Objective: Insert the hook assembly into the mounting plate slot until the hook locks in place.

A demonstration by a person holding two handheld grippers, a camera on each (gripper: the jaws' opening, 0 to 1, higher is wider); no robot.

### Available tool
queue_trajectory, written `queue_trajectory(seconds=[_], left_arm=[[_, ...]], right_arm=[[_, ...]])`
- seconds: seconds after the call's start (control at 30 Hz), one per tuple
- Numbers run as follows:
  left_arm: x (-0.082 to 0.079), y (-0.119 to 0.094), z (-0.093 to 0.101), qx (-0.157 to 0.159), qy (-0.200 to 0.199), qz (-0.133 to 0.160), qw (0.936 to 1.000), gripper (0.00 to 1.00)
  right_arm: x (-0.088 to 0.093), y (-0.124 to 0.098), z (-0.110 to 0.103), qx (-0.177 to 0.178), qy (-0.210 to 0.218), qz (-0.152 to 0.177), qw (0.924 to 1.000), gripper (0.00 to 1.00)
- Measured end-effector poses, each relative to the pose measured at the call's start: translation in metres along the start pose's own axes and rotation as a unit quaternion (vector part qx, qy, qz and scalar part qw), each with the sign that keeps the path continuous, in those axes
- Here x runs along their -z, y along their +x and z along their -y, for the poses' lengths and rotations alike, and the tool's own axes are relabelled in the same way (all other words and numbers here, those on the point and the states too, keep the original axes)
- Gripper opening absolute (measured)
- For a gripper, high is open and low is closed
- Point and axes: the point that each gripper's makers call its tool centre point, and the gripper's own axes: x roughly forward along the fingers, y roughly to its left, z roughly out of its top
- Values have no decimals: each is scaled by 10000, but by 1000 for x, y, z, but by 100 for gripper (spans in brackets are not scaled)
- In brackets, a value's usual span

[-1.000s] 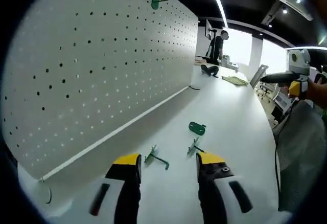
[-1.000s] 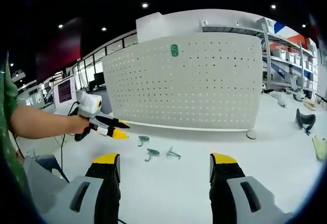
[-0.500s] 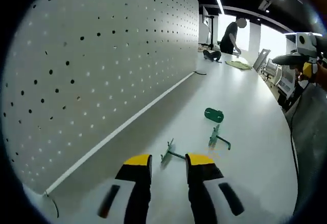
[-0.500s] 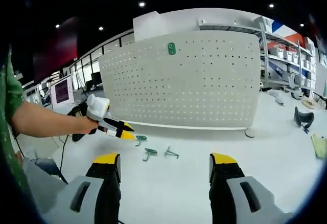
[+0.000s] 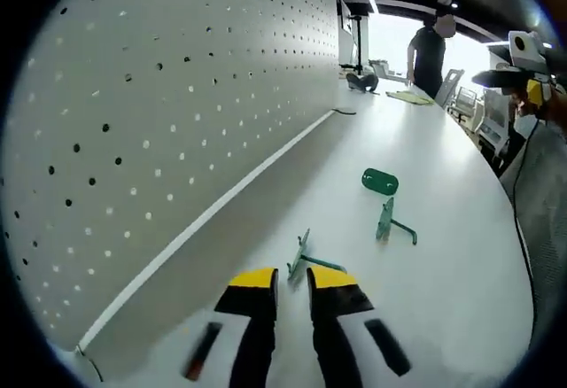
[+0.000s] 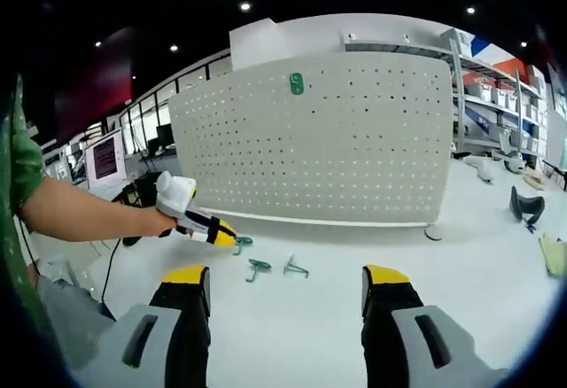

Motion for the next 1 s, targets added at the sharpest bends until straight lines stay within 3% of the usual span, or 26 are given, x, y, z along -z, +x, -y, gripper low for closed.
queue_trajectory(seconds=[0.63, 1.0], left_arm=[[-2, 1, 3, 90, 119, 76, 9999, 3], [0, -4, 17, 428, -191, 61, 9989, 2]], right_arm=[[1, 1, 1, 29, -11, -42, 10000, 70], [-3, 3, -3, -47, -106, -10, 9999, 70]])
